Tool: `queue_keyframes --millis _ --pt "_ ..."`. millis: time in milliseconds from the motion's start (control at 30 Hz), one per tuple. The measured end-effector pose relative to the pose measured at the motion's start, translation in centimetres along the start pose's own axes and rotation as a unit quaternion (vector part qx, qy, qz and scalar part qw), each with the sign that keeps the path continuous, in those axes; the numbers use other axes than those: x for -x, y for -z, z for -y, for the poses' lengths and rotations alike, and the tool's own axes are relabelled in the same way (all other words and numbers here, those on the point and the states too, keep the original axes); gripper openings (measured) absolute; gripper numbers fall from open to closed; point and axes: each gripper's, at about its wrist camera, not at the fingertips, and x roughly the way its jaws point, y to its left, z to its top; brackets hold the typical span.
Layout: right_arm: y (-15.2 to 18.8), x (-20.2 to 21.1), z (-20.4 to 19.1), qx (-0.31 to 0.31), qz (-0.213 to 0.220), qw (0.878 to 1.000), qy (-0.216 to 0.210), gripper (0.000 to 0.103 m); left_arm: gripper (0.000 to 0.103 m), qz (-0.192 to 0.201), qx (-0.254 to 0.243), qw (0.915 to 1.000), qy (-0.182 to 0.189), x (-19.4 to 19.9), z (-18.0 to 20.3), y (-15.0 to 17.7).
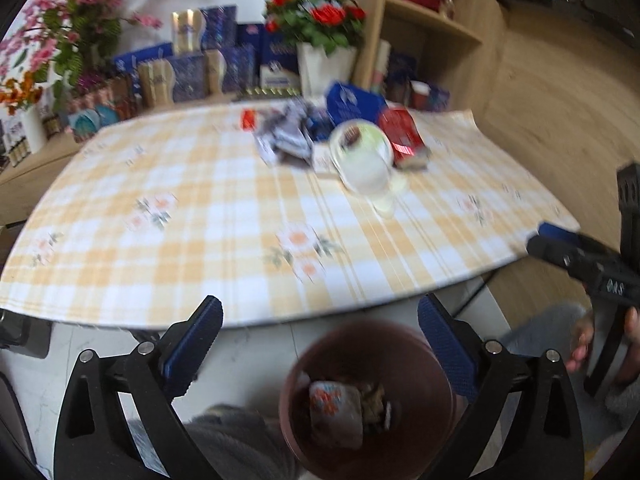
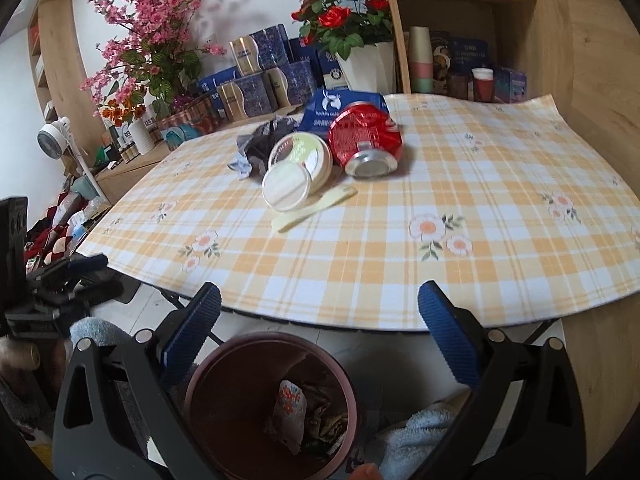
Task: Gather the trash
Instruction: 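Raise both open grippers from the bin back over the table, then grasp the crushed red Coca-Cola can with the right gripper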
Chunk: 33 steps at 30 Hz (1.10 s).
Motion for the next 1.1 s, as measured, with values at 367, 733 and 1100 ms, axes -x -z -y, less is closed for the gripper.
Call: queue_keyframes --millis 367,733,1100 --pt "-3.3 -0.7 1.8 -0.024 0.036 0.999 -0.007 0.097 0.096 0.055 0.022 0.9978 -0.028 0.1 -2.7 -3.6" --pt "-6.3 -4.5 6.0 -0.044 0.022 0.998 0.038 0.097 0.096 0.051 0.039 0.9969 -0.046 -2.3 -4.4 -4.6" --pt "-11.9 -12.4 7.6 -0.019 -0.017 0.999 0.038 0.097 0.096 0.041 0.048 0.9976 -0.030 -5.4 -4.4 -5.7"
